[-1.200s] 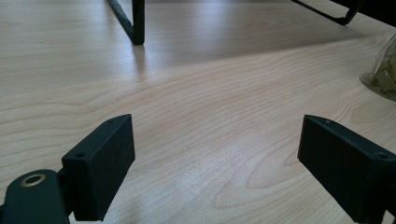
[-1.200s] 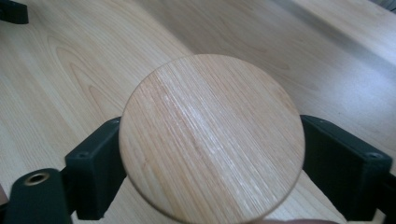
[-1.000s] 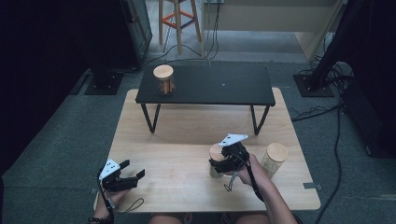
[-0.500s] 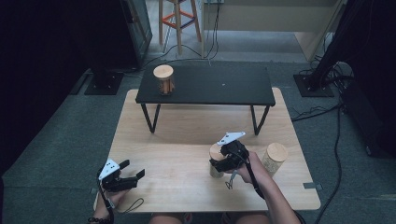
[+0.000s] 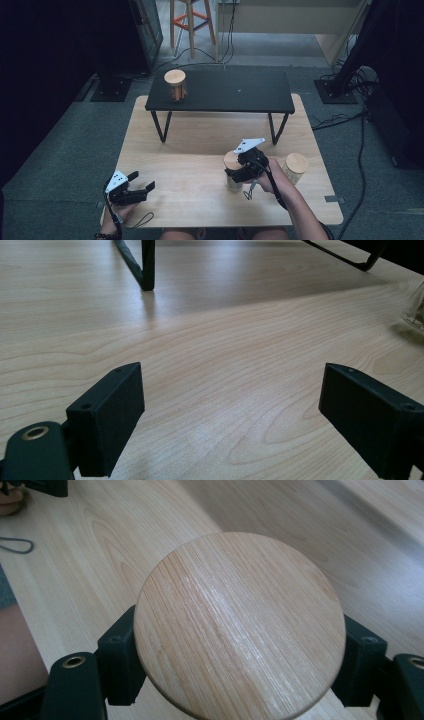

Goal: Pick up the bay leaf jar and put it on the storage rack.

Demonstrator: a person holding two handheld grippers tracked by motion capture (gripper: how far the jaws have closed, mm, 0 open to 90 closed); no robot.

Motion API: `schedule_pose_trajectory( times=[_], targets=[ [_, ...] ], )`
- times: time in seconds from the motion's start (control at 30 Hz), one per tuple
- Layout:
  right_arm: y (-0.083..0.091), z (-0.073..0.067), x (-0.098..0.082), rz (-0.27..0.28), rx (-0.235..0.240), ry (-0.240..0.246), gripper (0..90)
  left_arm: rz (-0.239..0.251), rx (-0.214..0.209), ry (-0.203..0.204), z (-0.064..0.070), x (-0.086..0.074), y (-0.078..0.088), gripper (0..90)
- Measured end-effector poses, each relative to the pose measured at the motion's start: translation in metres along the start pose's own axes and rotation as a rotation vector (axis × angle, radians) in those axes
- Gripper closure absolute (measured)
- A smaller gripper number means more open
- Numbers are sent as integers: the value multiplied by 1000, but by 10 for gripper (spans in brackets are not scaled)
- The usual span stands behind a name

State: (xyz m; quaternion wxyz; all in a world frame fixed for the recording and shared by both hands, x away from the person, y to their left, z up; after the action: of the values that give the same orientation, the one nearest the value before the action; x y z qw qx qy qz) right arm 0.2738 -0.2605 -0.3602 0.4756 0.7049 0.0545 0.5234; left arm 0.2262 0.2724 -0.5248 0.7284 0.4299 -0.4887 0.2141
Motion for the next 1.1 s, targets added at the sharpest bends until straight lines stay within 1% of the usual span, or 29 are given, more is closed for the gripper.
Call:
schedule_pose_trajectory(
  times=[0.17, 0.37, 0.47, 0.63, 0.9, 1.0, 1.1],
  targets=[
    [3, 2, 7, -5, 9, 10, 245, -2, 0, -1, 0, 0, 0, 112],
    [9, 6, 12, 23, 18, 10, 245, 3, -3, 1, 0, 0, 0, 112],
    [10, 8, 16, 25, 26, 13, 245, 3, -5, 1, -1, 0, 0, 112],
    [11, 10, 26, 2, 35, 36, 245, 5, -7, 2, -1, 0, 0, 112],
    [17, 16, 40, 4, 37, 45, 245, 11, -13, 5, -2, -1, 0, 112],
    [19, 20, 46, 3, 46, 49, 245, 9, -15, 1, -2, -1, 1, 112],
    [20, 23, 54, -9, 57, 56, 245, 10, -15, 3, -2, -1, 1, 112]
  ],
)
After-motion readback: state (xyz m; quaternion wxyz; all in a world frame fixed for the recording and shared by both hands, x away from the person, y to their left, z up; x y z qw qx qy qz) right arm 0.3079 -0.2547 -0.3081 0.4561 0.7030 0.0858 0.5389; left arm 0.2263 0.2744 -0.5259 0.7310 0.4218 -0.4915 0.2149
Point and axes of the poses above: each handheld gripper's, and its own axes: y roughly backward along the jaws, x roughly out of its top, z roughly to its right, the point moved 5 cm from there along -y, roughly forward along the jaws, and after that the axes turned 2 degrees about x, right-handed, at the moved point
